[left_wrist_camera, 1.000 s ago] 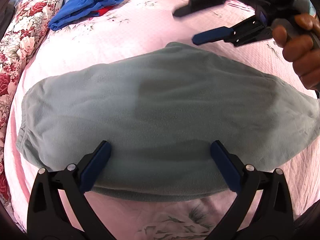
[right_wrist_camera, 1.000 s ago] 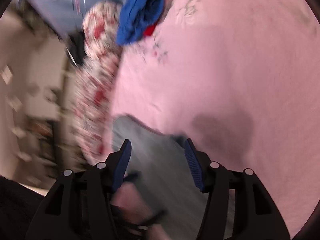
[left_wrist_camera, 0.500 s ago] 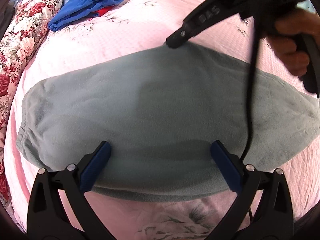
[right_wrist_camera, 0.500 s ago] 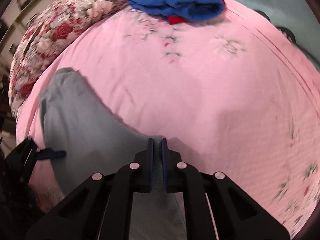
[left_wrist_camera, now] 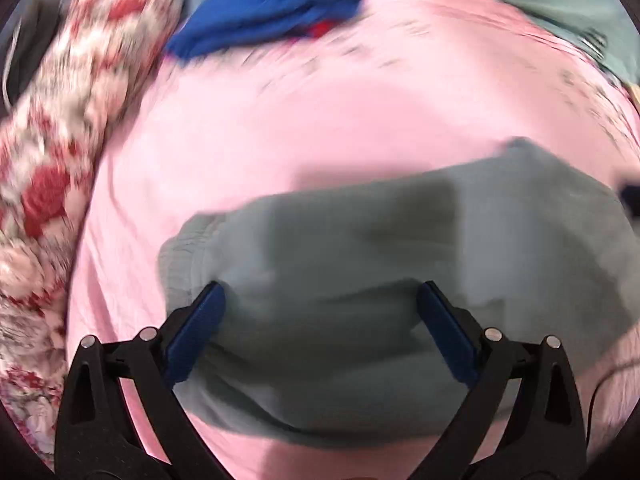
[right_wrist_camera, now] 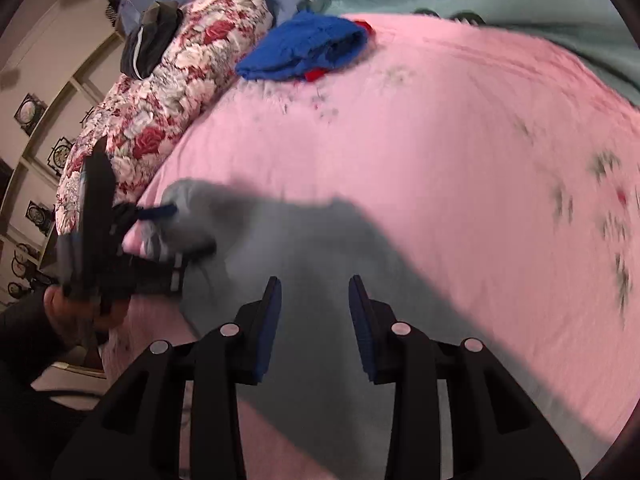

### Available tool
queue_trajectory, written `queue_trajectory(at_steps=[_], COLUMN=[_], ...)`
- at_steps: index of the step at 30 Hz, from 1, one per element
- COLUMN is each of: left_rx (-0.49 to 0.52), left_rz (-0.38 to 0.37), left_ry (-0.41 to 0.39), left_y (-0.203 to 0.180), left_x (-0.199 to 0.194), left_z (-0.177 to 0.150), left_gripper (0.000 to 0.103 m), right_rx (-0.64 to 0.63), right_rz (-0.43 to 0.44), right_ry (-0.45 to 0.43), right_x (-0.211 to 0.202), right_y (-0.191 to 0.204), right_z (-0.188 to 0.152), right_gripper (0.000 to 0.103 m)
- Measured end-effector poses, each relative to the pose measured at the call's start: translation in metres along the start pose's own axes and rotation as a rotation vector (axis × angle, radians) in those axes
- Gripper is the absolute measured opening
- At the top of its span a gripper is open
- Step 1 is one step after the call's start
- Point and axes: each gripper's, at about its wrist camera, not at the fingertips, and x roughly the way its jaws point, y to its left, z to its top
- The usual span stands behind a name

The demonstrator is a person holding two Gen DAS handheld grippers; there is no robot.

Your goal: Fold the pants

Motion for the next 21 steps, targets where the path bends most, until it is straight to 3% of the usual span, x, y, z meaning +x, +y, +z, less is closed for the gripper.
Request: queue_trajectory(at_steps=[1, 3, 4, 6, 9, 11, 12, 13, 15, 17, 21], left_rx=[-0.025, -0.011, -0.002, -0.019, -0.049, 0.015, 0.064, 0.115, 0.135, 0.107, 0.052], left_rz=[-0.047, -0.037, -0.023, -0.012, -0.015, 0.012, 0.05, 0.096, 0.11, 0.084, 0.176], left_ry=[0.008, 0.008, 0.006, 0.023, -0.002, -0.013, -0.009, 0.004, 0.001, 0.027, -0.002], left_y=[0.008, 0.006, 0.004, 0.004, -0.001, -0.013, -0.022, -0.029, -0.025, -0.007, 0.036], left_x=[0.004, 0.004, 0.004, 0.001, -0.023, -0.03, -0.028, -0.022, -0.022, -0.033, -0.05], left_z=[0.0, 0.0, -0.001, 0.001, 0.001, -0.005, -0.012, -0.021, -0.036, -0.039, -0.038], left_gripper=[0.099, 0.1, 0.1, 0.099, 0.098, 0.099, 0.099, 0.099, 0.101, 0.101, 0.1], right_rx=[0.02, 0.064, 0.069, 0.124, 0.135, 0.084, 0.058, 0.029, 0.0, -0.008, -0.064], right_rz=[-0.021, -0.069, -0.075, -0.095, -0.075, -0.139, -0.185, -0.206, -0.239, -0.214, -0.116], right_ry=[0.019, 0.064, -0.008, -0.004, -0.089, -0.045, 0.004, -0.002, 0.024, -0.025, -0.113], right_x=[0.005, 0.018, 0.013, 0.006, -0.019, -0.012, -0.003, -0.004, -0.009, -0.021, -0.022], right_y=[-0.001, -0.005, -0.004, -0.003, 0.01, 0.017, 0.02, 0.024, 0.035, 0.048, 0.081], right_z=[-0.013, -0.033, -0.042, -0.045, -0.057, -0.074, -0.088, -0.096, -0.111, -0.117, -0.107], right_gripper=[0.035, 0.041, 0.041, 0.045, 0.046, 0.046, 0.046, 0.047, 0.046, 0.046, 0.046])
